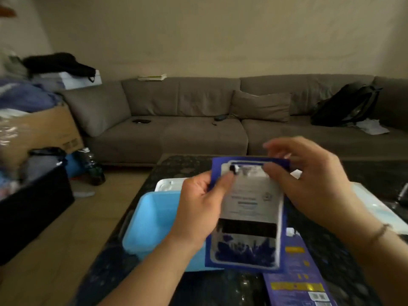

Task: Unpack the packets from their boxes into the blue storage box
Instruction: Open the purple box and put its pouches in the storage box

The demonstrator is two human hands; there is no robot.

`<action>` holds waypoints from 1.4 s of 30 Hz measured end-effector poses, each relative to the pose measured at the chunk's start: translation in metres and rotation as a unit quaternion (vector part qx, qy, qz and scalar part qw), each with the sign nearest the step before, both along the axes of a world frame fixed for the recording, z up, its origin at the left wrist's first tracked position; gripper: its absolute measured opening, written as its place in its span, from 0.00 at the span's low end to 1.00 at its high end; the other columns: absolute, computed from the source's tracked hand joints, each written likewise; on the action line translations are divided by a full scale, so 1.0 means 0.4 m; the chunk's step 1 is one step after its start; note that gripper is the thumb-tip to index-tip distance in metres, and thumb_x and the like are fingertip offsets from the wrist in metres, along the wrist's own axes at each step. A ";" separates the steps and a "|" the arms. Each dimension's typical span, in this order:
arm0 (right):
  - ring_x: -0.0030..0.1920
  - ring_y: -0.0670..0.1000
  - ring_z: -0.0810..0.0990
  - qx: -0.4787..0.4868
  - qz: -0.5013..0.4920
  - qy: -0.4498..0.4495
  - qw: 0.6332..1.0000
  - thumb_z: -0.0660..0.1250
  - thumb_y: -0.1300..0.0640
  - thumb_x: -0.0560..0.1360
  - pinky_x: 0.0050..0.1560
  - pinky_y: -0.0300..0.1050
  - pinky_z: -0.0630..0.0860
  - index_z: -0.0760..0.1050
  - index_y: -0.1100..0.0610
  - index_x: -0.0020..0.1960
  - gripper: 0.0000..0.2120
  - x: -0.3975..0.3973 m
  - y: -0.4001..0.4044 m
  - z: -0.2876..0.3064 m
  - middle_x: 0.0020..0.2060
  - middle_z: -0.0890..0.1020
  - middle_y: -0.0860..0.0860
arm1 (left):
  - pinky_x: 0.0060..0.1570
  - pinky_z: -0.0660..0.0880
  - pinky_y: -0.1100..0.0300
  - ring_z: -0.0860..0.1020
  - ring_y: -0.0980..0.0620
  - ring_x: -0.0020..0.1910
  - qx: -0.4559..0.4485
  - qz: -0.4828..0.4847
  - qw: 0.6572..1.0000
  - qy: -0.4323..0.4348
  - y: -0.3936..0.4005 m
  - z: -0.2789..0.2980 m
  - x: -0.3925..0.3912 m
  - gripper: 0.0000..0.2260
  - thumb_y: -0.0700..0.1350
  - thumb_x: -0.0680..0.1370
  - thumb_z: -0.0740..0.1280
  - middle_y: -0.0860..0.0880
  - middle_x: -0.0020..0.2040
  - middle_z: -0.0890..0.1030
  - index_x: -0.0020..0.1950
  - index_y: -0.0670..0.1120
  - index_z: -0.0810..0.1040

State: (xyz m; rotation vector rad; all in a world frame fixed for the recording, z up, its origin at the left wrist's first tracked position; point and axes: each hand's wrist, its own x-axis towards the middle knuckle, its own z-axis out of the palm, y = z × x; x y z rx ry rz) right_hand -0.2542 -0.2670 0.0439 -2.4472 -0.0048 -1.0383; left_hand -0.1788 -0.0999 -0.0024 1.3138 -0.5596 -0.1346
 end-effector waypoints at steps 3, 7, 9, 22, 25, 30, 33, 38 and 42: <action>0.52 0.46 0.80 0.252 0.006 -0.019 0.968 0.72 0.43 0.68 0.52 0.45 0.78 0.72 0.46 0.63 0.25 0.054 0.042 -0.083 0.54 0.79 0.46 | 0.48 0.80 0.49 0.86 0.46 0.46 -0.146 0.068 0.973 0.165 0.066 0.000 0.066 0.06 0.42 0.79 0.66 0.44 0.47 0.87 0.49 0.44 0.83; 0.54 0.54 0.84 0.563 0.174 0.215 0.779 0.71 0.44 0.66 0.55 0.55 0.80 0.71 0.50 0.65 0.29 0.103 0.133 -0.163 0.55 0.84 0.52 | 0.57 0.78 0.46 0.84 0.47 0.52 -0.236 0.126 0.930 0.252 0.137 -0.017 0.136 0.09 0.46 0.81 0.64 0.45 0.54 0.85 0.59 0.45 0.80; 0.51 0.55 0.85 0.574 0.196 0.220 0.764 0.69 0.55 0.74 0.49 0.53 0.82 0.74 0.54 0.62 0.17 0.138 0.173 -0.182 0.51 0.86 0.54 | 0.57 0.79 0.49 0.84 0.48 0.53 -0.247 0.116 0.925 0.265 0.158 -0.034 0.155 0.11 0.47 0.82 0.64 0.46 0.55 0.85 0.61 0.46 0.79; 0.43 0.48 0.84 0.304 0.011 0.362 0.881 0.65 0.62 0.78 0.35 0.44 0.83 0.64 0.49 0.65 0.20 0.274 0.136 -0.198 0.46 0.82 0.48 | 0.33 0.72 0.69 0.81 0.59 0.38 0.391 0.157 0.903 -0.084 0.329 -0.125 0.290 0.11 0.41 0.74 0.75 0.54 0.38 0.85 0.53 0.53 0.79; 0.42 0.47 0.82 0.203 0.011 0.428 0.881 0.67 0.61 0.77 0.33 0.38 0.81 0.60 0.44 0.62 0.22 0.287 0.141 -0.206 0.45 0.79 0.46 | 0.35 0.74 0.65 0.80 0.62 0.40 0.554 0.142 0.806 -0.154 0.323 -0.133 0.283 0.06 0.49 0.76 0.73 0.58 0.38 0.84 0.51 0.57 0.79; 0.43 0.46 0.77 -0.014 -0.024 0.464 0.885 0.66 0.62 0.76 0.38 0.33 0.72 0.72 0.50 0.47 0.07 0.312 0.170 -0.239 0.43 0.76 0.46 | 0.54 0.65 0.54 0.73 0.50 0.57 0.700 0.134 0.631 -0.306 0.285 -0.149 0.266 0.07 0.49 0.78 0.68 0.54 0.51 0.81 0.55 0.57 0.79; 0.49 0.52 0.78 -0.106 -0.010 0.503 0.858 0.63 0.63 0.77 0.51 0.41 0.75 0.75 0.55 0.50 0.05 0.340 0.198 -0.255 0.47 0.79 0.51 | 0.54 0.64 0.54 0.72 0.50 0.58 0.717 0.133 0.616 -0.299 0.285 -0.156 0.273 0.11 0.45 0.79 0.66 0.54 0.53 0.80 0.58 0.58 0.79; 0.58 0.56 0.79 -0.189 -0.009 0.563 0.804 0.61 0.61 0.79 0.58 0.45 0.74 0.77 0.62 0.60 0.12 0.364 0.214 -0.299 0.57 0.81 0.57 | 0.48 0.69 0.63 0.70 0.56 0.53 0.628 0.127 0.723 -0.260 0.310 -0.166 0.280 0.16 0.39 0.79 0.65 0.58 0.50 0.81 0.62 0.57 0.77; 0.57 0.55 0.80 -0.228 0.002 0.580 0.782 0.62 0.61 0.79 0.58 0.45 0.75 0.77 0.61 0.61 0.12 0.359 0.220 -0.325 0.57 0.81 0.56 | 0.43 0.67 0.66 0.68 0.58 0.53 0.606 0.111 0.756 -0.219 0.311 -0.167 0.281 0.19 0.34 0.78 0.64 0.58 0.49 0.78 0.63 0.54 0.77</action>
